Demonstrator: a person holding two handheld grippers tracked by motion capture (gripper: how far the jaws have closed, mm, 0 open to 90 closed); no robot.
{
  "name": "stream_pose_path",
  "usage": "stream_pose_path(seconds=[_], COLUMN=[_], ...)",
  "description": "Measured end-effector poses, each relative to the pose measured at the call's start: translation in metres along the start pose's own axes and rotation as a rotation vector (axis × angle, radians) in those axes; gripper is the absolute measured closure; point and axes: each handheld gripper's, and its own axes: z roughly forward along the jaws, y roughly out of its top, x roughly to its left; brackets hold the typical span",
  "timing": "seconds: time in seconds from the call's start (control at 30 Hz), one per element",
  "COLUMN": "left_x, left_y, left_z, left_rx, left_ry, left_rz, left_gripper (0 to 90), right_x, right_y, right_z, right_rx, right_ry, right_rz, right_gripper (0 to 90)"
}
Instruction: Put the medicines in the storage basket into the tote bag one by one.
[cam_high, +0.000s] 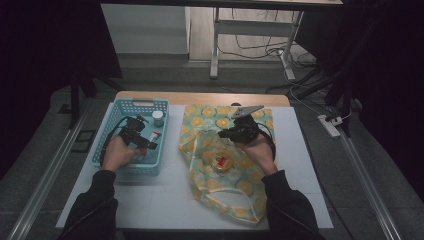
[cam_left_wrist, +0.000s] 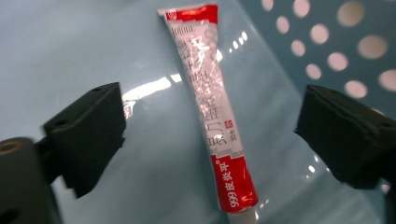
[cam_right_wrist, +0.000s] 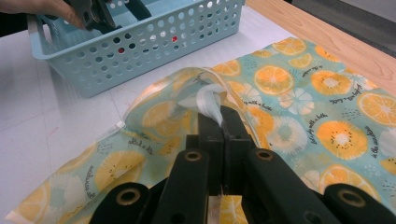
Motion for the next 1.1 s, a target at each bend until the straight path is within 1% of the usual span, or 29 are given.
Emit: stream_pose_path(seconds=[0.07,0.13,0.17,0.23,0.37,0.57,0.6,0.7,0.83,0.9,0.97,1.07,1.1], left_x=[-0.001,-0.0017,-0.0027,-0.0036,-0.0025,0.0001,0.0005,0.0018,0.0019,0.0029,0.0037,0.0039,0.004], left_y=[0.0005,0.0009,0.0011,0.0012,0.0009,0.0007,0.0007,0.0007,0.0013,0.0015,0.0018,0.0026,0.003], left_z=[0.0015,0.0023,0.0026,0.0036,0.0049,0.0048,0.0045,0.0043,0.0043,0.0036,0.0035,0.0033,0.0032], left_rx=[0.013,0.019,0.025,0.036,0.049,0.056,0.054,0.053,0.06,0.065,0.067,0.075,0.078], left_ry=[0.007,-0.001,0.005,0.014,0.01,-0.011,-0.014,-0.029,-0.024,-0.025,-0.033,-0.03,-0.031], left_rz=[0.004,0.013,0.019,0.025,0.006,-0.026,-0.036,-0.053,-0.065,-0.073,-0.09,-0.086,-0.091], left_gripper=[20.3,32.1,35.3,40.3,47.6,56.7,59.7,63.1,69.3,71.5,72.1,72.4,72.6], right_x=[-0.0001,-0.0003,-0.0002,-0.0002,0.0004,0.0002,0.0002,0.0006,0.0014,0.0016,0.0015,0.0015,0.0015], right_y=[0.0001,0.0,0.0,0.0002,0.0002,0.0002,0.0002,0.0005,0.001,0.001,0.001,0.0011,0.0012], right_z=[-0.0004,-0.0004,-0.0003,0.0002,0.0012,0.0011,0.0012,0.0012,0.0008,0.0008,0.0009,0.0011,0.0008], right_rx=[0.0,-0.002,-0.001,-0.002,0.004,0.004,0.005,0.004,0.003,0.004,0.004,0.003,0.003], right_ry=[-0.001,-0.002,0.0,0.002,0.003,0.006,0.006,0.006,0.007,0.007,0.008,0.008,0.009], right_rz=[0.001,0.001,0.001,-0.002,-0.006,-0.006,-0.006,-0.008,-0.01,-0.01,-0.01,-0.013,-0.013], right_gripper=[89.3,89.3,89.3,89.3,89.3,89.2,89.2,89.2,89.2,89.2,89.2,89.2,89.2])
